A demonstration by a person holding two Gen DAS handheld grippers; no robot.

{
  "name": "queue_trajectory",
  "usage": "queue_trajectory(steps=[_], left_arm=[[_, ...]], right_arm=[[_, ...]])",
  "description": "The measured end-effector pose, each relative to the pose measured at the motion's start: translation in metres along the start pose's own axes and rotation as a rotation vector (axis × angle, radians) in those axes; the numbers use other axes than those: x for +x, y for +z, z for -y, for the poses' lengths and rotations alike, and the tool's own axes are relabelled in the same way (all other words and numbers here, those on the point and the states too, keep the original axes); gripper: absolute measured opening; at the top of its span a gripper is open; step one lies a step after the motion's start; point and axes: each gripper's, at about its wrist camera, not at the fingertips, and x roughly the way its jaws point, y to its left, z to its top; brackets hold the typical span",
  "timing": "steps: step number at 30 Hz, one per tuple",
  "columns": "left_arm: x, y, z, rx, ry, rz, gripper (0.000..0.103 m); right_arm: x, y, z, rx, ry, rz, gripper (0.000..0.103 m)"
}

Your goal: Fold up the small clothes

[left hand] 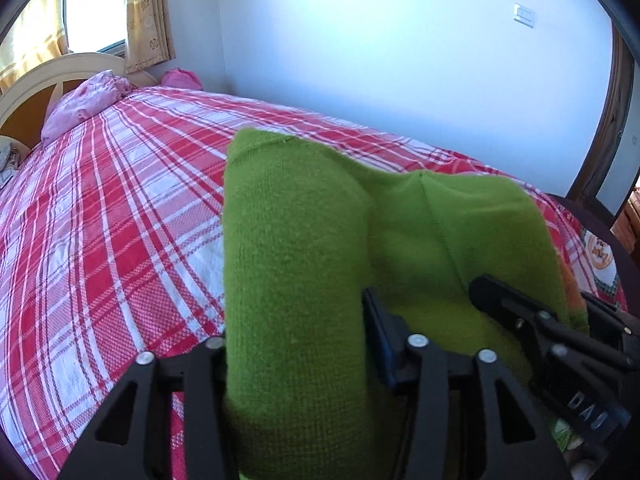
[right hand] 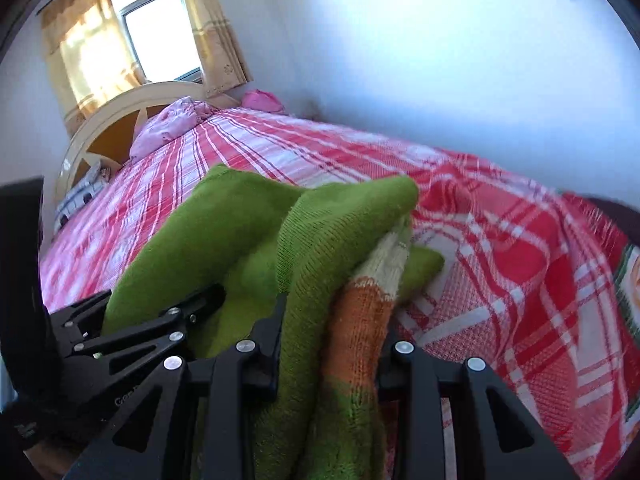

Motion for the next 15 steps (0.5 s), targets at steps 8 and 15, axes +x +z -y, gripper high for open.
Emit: queue_trajectory(steps=[8, 15], left_arm=[[0.002, -0.011, -0.071, -0.265, -0.136, -0.114, 0.095], [-0.042, -0.026, -0.069, -0.231, -0.007, -0.023, 0.093]], right_arm=[[-0.016, -0.011, 0.023, 0.098, 0.090, -0.021, 0.047], [-0.077, -0.009, -0.013, -0.136, -0.136, 0.198, 0.040]])
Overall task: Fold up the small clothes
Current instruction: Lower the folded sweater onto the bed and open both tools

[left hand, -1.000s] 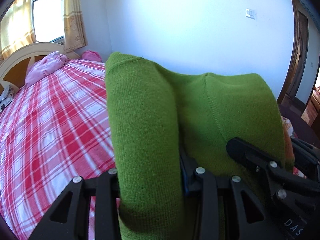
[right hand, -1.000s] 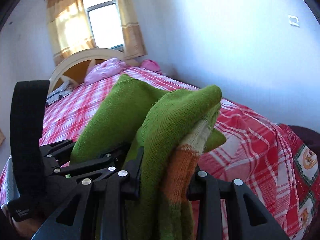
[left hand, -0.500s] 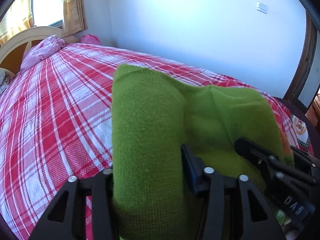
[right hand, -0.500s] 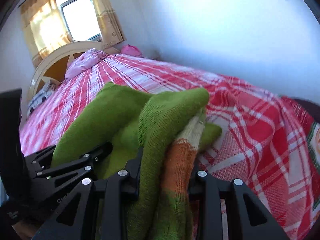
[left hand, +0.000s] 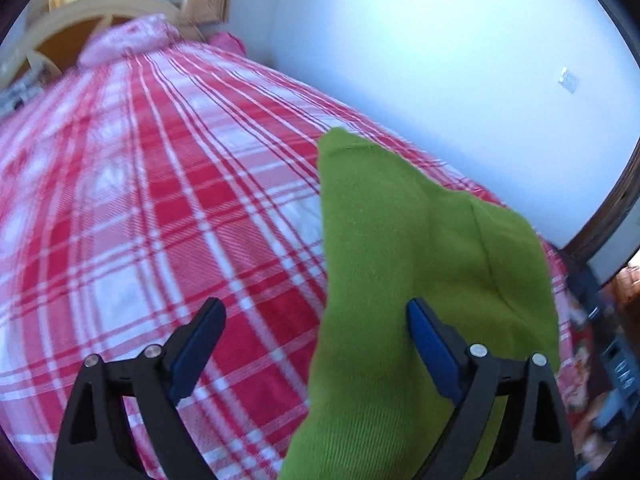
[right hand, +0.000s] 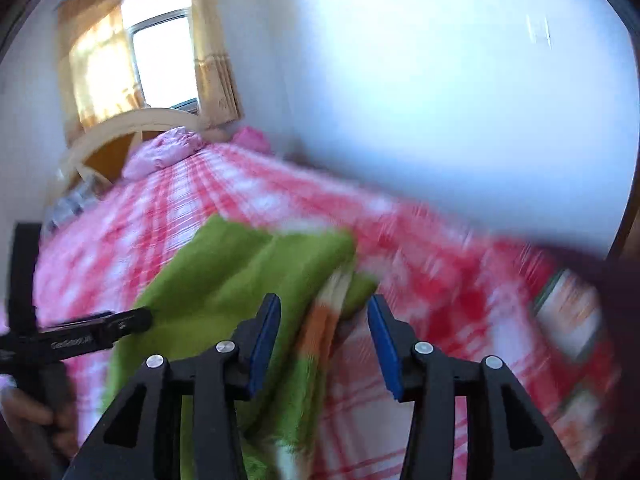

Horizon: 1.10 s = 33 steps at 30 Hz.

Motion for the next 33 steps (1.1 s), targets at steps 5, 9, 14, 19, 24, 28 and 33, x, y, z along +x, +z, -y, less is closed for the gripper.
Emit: queue_trajectory(steps=[5, 9, 14, 19, 24, 28, 33], left_arm=[[0.001, -0.017, 0.027, 0.098, 0.082, 0.002, 0.094], [0.003, -0.019, 0.030, 0.123, 0.093, -0.002, 0.094], [0.017, -0.015, 0.032, 0.125, 0.091, -0.021, 0.095], [0.024, -0.016, 0.038, 0.138, 0.110, -0.030, 0.101], [0.017, -0.019, 0.021, 0.069, 0.046, -0.092, 0.101], [0.000, -0.031, 0.017, 0.087, 0.060, -0.091, 0.101], [-0.017, -0.053, 0.025, 0.170, 0.112, -0.079, 0.101]], right_arm=[[0.022, 0.001, -0.058, -0.302, 0.027, -0.086, 0.010], [0.053, -0.015, -0.055, -0.335, -0.048, -0.167, 0.009], [0.072, -0.007, -0.039, -0.243, -0.026, -0.186, 0.008], [0.083, -0.007, -0.044, -0.277, -0.054, -0.148, 0.008], [0.070, -0.013, -0.051, -0.312, -0.091, -0.153, 0.011], [0.042, -0.019, -0.053, -0.302, -0.097, -0.150, 0.012], [-0.004, -0.042, -0.060, -0.318, -0.123, -0.106, 0.021]])
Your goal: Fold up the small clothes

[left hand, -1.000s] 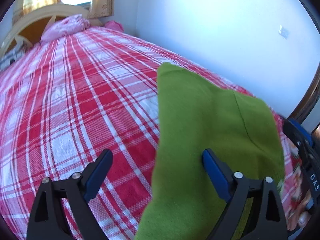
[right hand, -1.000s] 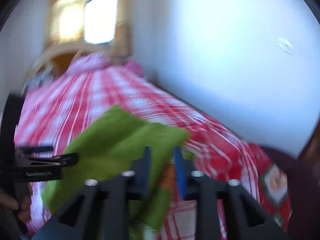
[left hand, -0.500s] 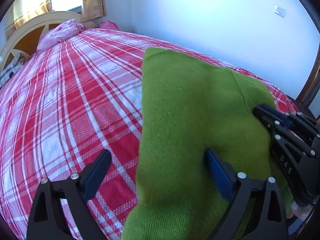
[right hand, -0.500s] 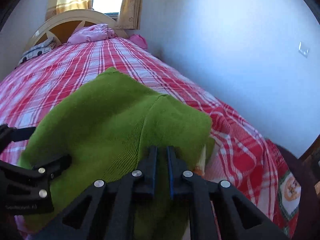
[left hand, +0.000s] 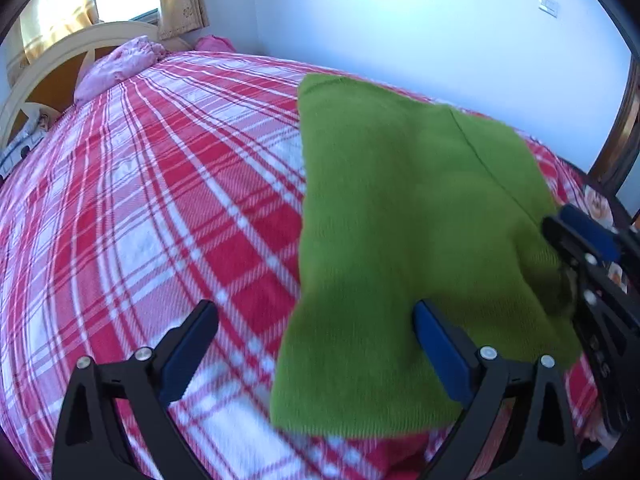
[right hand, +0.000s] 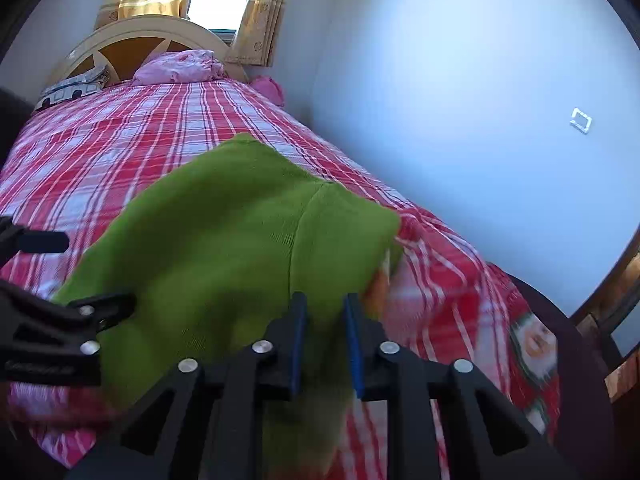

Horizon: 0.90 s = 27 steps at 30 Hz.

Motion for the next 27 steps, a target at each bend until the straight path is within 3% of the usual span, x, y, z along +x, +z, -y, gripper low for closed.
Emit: queue_trajectory(steps=[1, 2, 3, 5, 8, 16, 22, 27], left_arm=[[-0.003, -0.003, 0.000, -0.005, 0.001, 0.000, 0.101], [-0.007, -0.007, -0.001, -0.016, 0.006, -0.003, 0.101], [-0.011, -0.010, -0.002, -0.024, 0.014, -0.004, 0.100], [-0.025, -0.016, -0.002, -0.026, 0.040, 0.008, 0.099], [-0.048, -0.023, -0.001, 0.007, 0.074, 0.062, 0.099], [-0.121, -0.043, 0.004, 0.051, 0.156, 0.247, 0.100], [-0.177, -0.051, 0.004, 0.052, 0.157, 0.423, 0.103], [-0.208, -0.053, 0.004, 0.031, 0.135, 0.513, 0.103]], right_arm=[[-0.006, -0.002, -0.003, 0.006, 0.003, 0.008, 0.021], [-0.014, -0.005, -0.004, 0.017, 0.011, 0.006, 0.032], [-0.021, -0.009, -0.004, 0.041, 0.015, -0.014, 0.052], [-0.032, -0.017, -0.005, 0.095, 0.035, -0.036, 0.067], [-0.053, -0.028, -0.008, 0.137, 0.097, -0.032, 0.067], [-0.127, -0.034, 0.003, 0.189, 0.127, 0.032, 0.067], [-0.186, -0.021, 0.015, 0.253, 0.100, 0.194, 0.068], [-0.214, -0.014, 0.026, 0.335, 0.094, 0.322, 0.073]])
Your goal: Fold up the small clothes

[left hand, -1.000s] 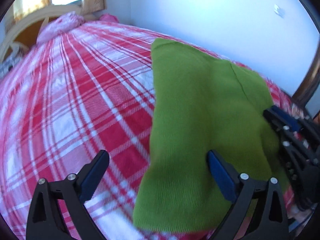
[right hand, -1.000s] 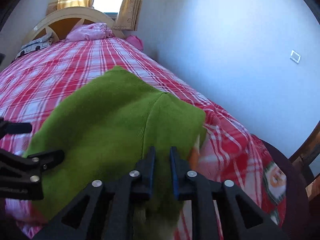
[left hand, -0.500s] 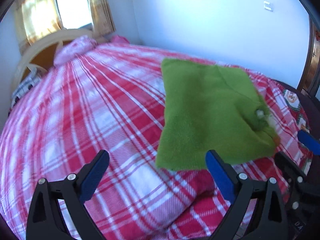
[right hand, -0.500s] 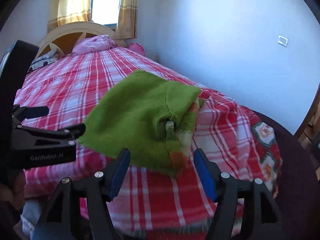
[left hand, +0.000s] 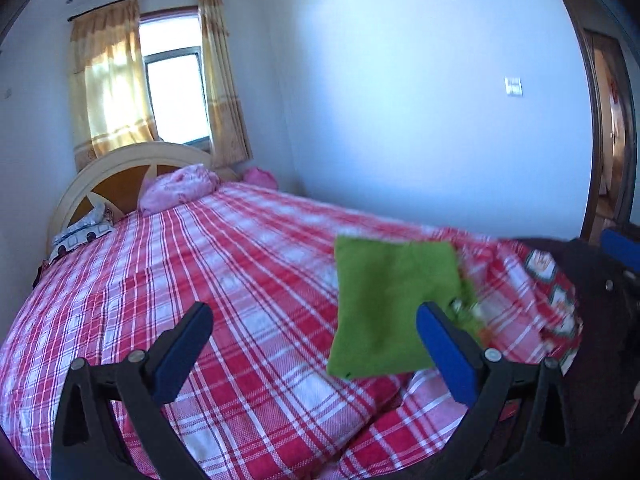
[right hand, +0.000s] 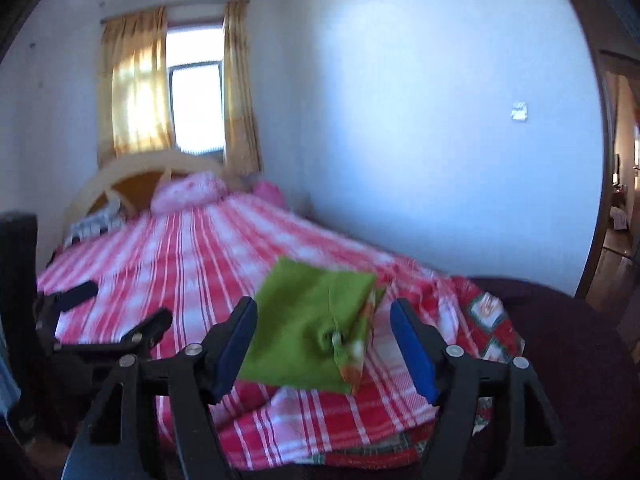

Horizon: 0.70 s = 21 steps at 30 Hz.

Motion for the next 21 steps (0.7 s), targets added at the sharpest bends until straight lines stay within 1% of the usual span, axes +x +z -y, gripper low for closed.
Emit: queue_trajectory(steps=[1, 3, 4, 7, 10, 12, 15, 21], left_arm=[[-0.003, 0.001, -0.001, -0.008, -0.009, 0.011, 0.103], [-0.009, 0.004, -0.002, -0.017, -0.026, 0.041, 0.103], [-0.012, 0.003, -0.001, -0.013, -0.022, 0.051, 0.103], [-0.017, 0.005, -0.001, -0.009, 0.004, 0.076, 0.103], [-0.020, 0.005, -0.004, -0.031, 0.037, 0.087, 0.103], [-0.022, 0.005, -0.006, -0.038, 0.023, 0.091, 0.103], [-0.022, 0.005, -0.009, -0.046, 0.034, 0.091, 0.103], [-0.028, 0.007, -0.011, -0.042, 0.032, 0.109, 0.103]], right_arm=[[-0.006, 0.003, 0.000, 0.000, -0.018, 0.036, 0.074], [-0.015, 0.006, 0.001, 0.001, -0.039, 0.081, 0.075], [-0.020, 0.008, 0.001, 0.004, -0.045, 0.108, 0.075], [-0.029, 0.013, 0.002, 0.012, -0.056, 0.147, 0.078], [-0.035, 0.013, -0.002, 0.015, -0.060, 0.163, 0.079], [-0.039, 0.013, -0.003, 0.019, -0.058, 0.173, 0.079], [-0.041, 0.014, -0.006, 0.018, -0.053, 0.173, 0.079], [-0.047, 0.011, -0.008, 0.005, -0.048, 0.174, 0.080]])
